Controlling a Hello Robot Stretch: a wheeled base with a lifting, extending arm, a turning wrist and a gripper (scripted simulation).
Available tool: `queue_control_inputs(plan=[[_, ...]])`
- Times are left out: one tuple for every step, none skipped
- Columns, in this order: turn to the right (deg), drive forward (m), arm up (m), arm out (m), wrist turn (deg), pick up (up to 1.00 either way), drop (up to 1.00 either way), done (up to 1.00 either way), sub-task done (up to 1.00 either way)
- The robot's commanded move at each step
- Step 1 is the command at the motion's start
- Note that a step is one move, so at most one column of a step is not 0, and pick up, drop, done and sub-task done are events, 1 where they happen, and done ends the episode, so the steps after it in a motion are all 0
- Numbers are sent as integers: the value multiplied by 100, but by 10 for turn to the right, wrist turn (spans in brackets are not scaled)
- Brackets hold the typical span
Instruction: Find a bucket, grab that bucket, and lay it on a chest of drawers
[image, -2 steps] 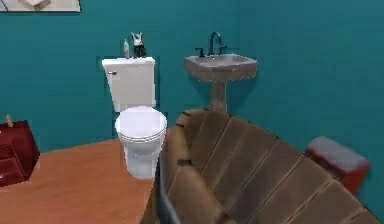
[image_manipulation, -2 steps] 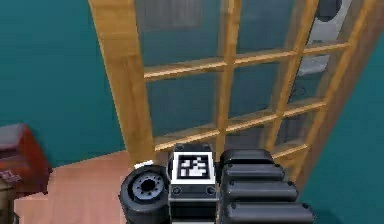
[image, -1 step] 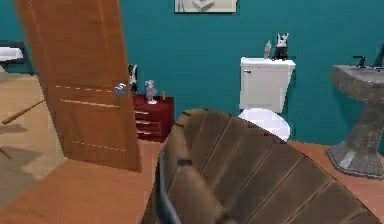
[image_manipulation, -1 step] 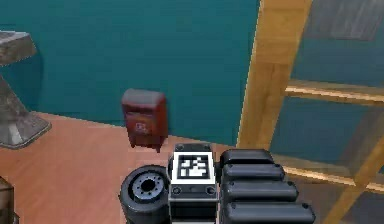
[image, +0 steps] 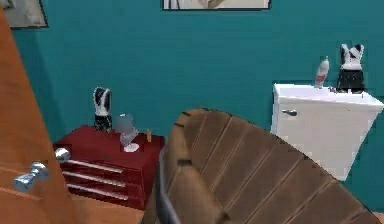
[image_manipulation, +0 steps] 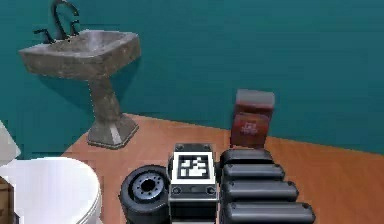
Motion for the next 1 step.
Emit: queue_control_inputs(plan=[[0,100,0,0,0,0,0,0,0]])
